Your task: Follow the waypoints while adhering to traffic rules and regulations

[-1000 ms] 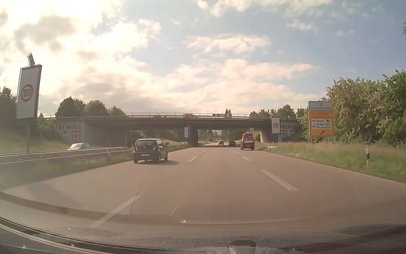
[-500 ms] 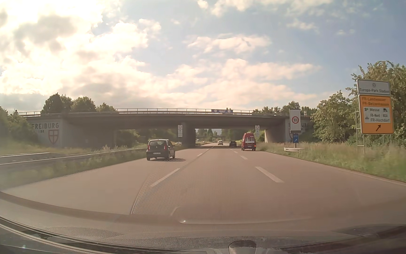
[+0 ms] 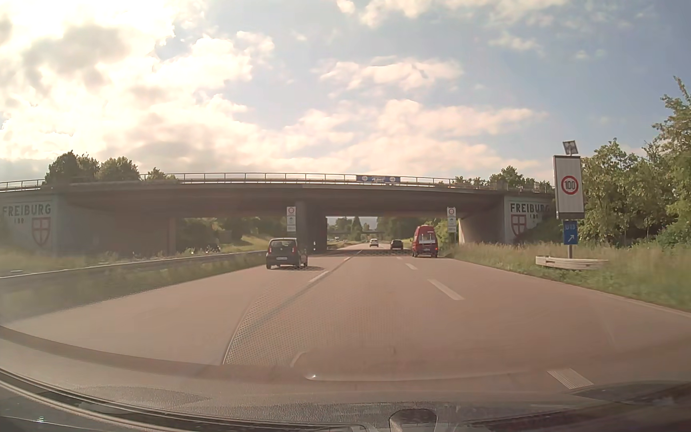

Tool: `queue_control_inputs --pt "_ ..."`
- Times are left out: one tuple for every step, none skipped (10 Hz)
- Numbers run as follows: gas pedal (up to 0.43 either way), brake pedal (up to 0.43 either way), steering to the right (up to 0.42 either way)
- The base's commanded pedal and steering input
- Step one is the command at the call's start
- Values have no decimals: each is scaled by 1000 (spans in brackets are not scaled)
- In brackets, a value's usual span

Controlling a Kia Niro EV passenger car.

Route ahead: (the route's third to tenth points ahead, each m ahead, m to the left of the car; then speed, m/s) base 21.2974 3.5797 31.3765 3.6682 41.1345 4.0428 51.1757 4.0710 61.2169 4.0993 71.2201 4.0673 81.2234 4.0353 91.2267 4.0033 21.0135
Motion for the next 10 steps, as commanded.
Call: queue_control_inputs --pt "220 0 -1" --pt "220 0 -1" --pt "228 0 -1" --pt "228 0 -1" --pt "228 0 -1" --pt "228 0 -1" --pt "228 0 -1" --pt "228 0 -1" --pt "228 0 -1" --pt "228 0 -1"
